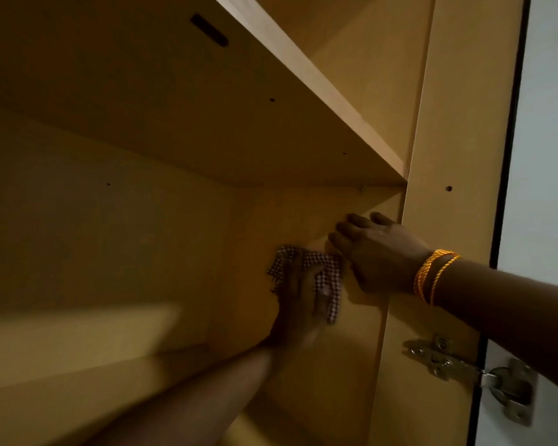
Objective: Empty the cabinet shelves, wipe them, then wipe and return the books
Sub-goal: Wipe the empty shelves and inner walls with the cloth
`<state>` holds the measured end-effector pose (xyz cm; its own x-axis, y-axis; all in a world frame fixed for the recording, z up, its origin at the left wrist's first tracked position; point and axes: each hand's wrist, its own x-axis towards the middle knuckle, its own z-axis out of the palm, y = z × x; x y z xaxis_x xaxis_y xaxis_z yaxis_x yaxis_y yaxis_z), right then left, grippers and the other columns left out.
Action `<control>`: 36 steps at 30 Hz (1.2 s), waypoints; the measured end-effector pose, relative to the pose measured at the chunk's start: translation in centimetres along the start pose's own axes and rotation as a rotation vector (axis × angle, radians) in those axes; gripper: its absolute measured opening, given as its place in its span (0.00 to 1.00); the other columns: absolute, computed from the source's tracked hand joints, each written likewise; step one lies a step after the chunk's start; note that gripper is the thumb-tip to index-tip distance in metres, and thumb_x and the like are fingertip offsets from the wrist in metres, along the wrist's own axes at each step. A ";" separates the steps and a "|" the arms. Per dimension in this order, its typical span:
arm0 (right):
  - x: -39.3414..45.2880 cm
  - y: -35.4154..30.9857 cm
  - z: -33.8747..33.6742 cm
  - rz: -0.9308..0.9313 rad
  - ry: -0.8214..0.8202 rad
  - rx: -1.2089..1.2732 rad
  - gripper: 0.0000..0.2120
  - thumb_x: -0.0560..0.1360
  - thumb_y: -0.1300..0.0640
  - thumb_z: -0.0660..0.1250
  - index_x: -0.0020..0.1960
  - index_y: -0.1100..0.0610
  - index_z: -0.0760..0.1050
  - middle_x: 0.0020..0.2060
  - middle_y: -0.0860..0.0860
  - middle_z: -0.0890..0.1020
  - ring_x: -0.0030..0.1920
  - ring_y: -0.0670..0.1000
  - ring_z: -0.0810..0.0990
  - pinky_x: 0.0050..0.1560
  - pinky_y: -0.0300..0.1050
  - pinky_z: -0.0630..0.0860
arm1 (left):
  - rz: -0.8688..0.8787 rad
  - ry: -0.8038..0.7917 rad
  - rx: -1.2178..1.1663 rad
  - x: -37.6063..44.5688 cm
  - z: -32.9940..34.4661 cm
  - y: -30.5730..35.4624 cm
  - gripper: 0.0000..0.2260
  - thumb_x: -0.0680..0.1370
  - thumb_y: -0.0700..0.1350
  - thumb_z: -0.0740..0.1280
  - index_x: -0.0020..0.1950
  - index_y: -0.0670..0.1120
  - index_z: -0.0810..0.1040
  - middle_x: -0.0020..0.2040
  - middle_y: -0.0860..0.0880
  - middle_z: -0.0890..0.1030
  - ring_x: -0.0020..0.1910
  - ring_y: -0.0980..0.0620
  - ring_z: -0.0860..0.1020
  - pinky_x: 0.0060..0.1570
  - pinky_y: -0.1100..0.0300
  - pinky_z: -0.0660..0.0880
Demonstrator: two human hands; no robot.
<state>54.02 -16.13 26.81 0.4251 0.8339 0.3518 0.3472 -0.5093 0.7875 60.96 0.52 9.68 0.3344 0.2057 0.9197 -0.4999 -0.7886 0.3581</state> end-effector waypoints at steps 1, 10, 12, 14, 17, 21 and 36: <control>0.5 -0.2 0.0 0.015 0.016 0.030 0.33 0.80 0.41 0.58 0.80 0.54 0.54 0.76 0.56 0.65 0.77 0.59 0.61 0.72 0.60 0.66 | 0.075 -0.019 0.031 -0.5 0.2 0.3 0.20 0.84 0.56 0.54 0.76 0.57 0.61 0.83 0.48 0.52 0.82 0.47 0.48 0.78 0.46 0.55; 1.9 -0.1 -0.3 0.188 0.182 0.179 0.32 0.78 0.44 0.59 0.77 0.57 0.58 0.67 0.58 0.73 0.67 0.59 0.72 0.65 0.53 0.74 | 0.153 -0.092 0.047 9.2 -2.0 0.1 0.25 0.86 0.50 0.56 0.83 0.52 0.55 0.84 0.49 0.47 0.82 0.51 0.42 0.80 0.45 0.49; 1.8 -0.2 0.2 0.175 0.161 0.134 0.31 0.77 0.45 0.60 0.76 0.57 0.59 0.69 0.59 0.70 0.70 0.60 0.68 0.69 0.52 0.70 | 0.076 -0.084 0.028 11.8 -3.2 -0.2 0.25 0.85 0.49 0.57 0.82 0.56 0.57 0.84 0.50 0.47 0.82 0.50 0.44 0.80 0.48 0.51; 2.1 -0.3 0.7 0.154 0.115 0.067 0.34 0.77 0.43 0.60 0.78 0.57 0.57 0.74 0.61 0.65 0.76 0.62 0.60 0.75 0.54 0.62 | 0.034 -0.076 0.047 13.5 -4.3 -0.9 0.26 0.84 0.45 0.59 0.81 0.57 0.58 0.83 0.49 0.45 0.82 0.49 0.44 0.79 0.51 0.51; 2.7 -0.4 1.0 0.131 0.061 0.034 0.38 0.77 0.41 0.60 0.80 0.56 0.54 0.78 0.61 0.58 0.79 0.62 0.52 0.78 0.57 0.55 | -0.006 -0.041 0.078 14.7 -5.3 -2.5 0.26 0.84 0.46 0.60 0.81 0.56 0.58 0.83 0.46 0.45 0.82 0.46 0.45 0.77 0.54 0.50; 3.5 -0.5 1.5 0.055 0.024 0.014 0.38 0.78 0.40 0.60 0.81 0.55 0.53 0.81 0.59 0.52 0.81 0.60 0.48 0.79 0.58 0.49 | -0.166 -0.015 0.048 14.9 -6.1 -5.5 0.25 0.85 0.51 0.58 0.82 0.56 0.56 0.83 0.44 0.48 0.82 0.44 0.48 0.79 0.48 0.53; 7.2 -1.3 3.6 0.152 0.187 0.080 0.45 0.72 0.35 0.58 0.80 0.62 0.58 0.80 0.62 0.55 0.80 0.63 0.51 0.78 0.60 0.50 | -0.004 -0.096 0.058 4.2 -3.8 -6.3 0.25 0.82 0.57 0.54 0.78 0.53 0.61 0.83 0.48 0.49 0.82 0.50 0.47 0.78 0.56 0.48</control>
<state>59.65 -10.22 26.46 0.3185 0.7675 0.5564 0.3592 -0.6409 0.6784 62.43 8.56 11.87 0.4130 0.1543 0.8975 -0.4523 -0.8206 0.3493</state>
